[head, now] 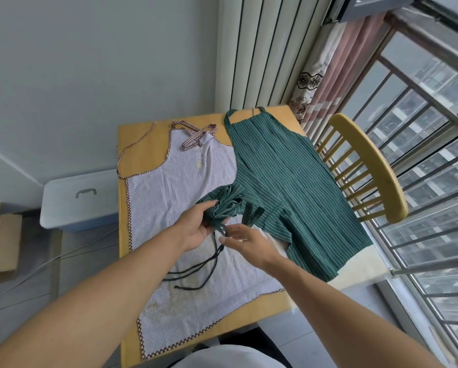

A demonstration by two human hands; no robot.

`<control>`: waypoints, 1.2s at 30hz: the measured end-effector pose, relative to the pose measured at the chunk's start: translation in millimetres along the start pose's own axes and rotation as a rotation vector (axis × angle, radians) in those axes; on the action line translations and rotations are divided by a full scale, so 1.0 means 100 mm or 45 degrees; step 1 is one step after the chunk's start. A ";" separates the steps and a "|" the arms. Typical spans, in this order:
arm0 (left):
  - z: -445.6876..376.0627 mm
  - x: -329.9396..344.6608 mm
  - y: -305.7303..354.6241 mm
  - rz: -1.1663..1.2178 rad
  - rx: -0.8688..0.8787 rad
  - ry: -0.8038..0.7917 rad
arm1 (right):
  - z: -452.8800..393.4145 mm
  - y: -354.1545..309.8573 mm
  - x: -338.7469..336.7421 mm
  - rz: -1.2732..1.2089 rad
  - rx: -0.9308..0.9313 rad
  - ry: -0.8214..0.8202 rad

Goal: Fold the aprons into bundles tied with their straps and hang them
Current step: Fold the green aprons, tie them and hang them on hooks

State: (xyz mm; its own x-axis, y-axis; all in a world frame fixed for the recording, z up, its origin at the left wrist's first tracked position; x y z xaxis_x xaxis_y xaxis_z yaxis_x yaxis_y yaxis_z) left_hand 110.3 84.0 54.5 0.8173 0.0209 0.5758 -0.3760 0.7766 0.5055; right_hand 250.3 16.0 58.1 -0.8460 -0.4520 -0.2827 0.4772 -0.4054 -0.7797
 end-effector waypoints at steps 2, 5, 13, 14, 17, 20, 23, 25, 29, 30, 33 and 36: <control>0.00 -0.02 0.01 -0.085 0.013 0.019 | 0.01 -0.05 0.04 -0.134 -0.062 0.094; 0.03 -0.04 0.00 -0.238 0.034 0.042 | 0.08 -0.11 -0.09 -0.445 -0.076 0.327; 0.11 0.05 -0.04 -0.334 0.129 -0.089 | 0.01 -0.29 -0.35 -0.613 0.104 0.430; 0.10 0.02 -0.04 -0.369 0.105 -0.078 | 0.00 -0.30 -0.38 -0.598 0.094 0.428; 0.10 -0.04 -0.06 -0.501 -0.016 -0.172 | -0.02 -0.36 -0.43 -0.485 0.056 0.371; 0.12 -0.05 -0.11 -0.490 -0.127 -0.329 | 0.00 -0.49 -0.45 -0.137 -0.037 0.326; 0.11 -0.04 -0.15 -0.391 -0.098 -0.301 | 0.04 -0.56 -0.43 -0.044 -0.122 0.392; 0.09 -0.01 -0.17 -0.249 -0.039 -0.277 | 0.09 -0.52 -0.46 -0.062 -0.085 0.571; 0.07 0.06 -0.18 -0.063 0.039 -0.304 | 0.11 -0.40 -0.40 -0.348 -0.091 0.483; 0.09 0.08 -0.18 -0.069 0.037 -0.339 | 0.11 -0.38 -0.36 -0.420 -0.120 0.397; 0.14 0.13 -0.19 -0.089 0.023 -0.461 | 0.09 -0.32 -0.39 -0.313 -0.221 0.351; 0.18 0.19 -0.15 -0.016 0.016 -0.501 | 0.12 -0.42 -0.39 -0.225 -0.373 0.235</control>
State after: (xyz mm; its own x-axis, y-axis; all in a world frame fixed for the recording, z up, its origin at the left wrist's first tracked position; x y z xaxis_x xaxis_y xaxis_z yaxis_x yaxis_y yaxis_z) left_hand 123.8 61.0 69.4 0.5933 -0.2335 0.7703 -0.3741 0.7674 0.5208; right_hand 266.2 40.9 108.2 -0.9504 -0.2342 -0.2047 0.2546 -0.2080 -0.9444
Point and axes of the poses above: each hand's wrist, its own z-axis away from the middle knuckle, its own x-axis out of the palm, y = z × x, the point moved 6 cm from there along -z, towards the middle knuckle, and after that the axes turned 10 degrees about -y, right-handed, at the moved point
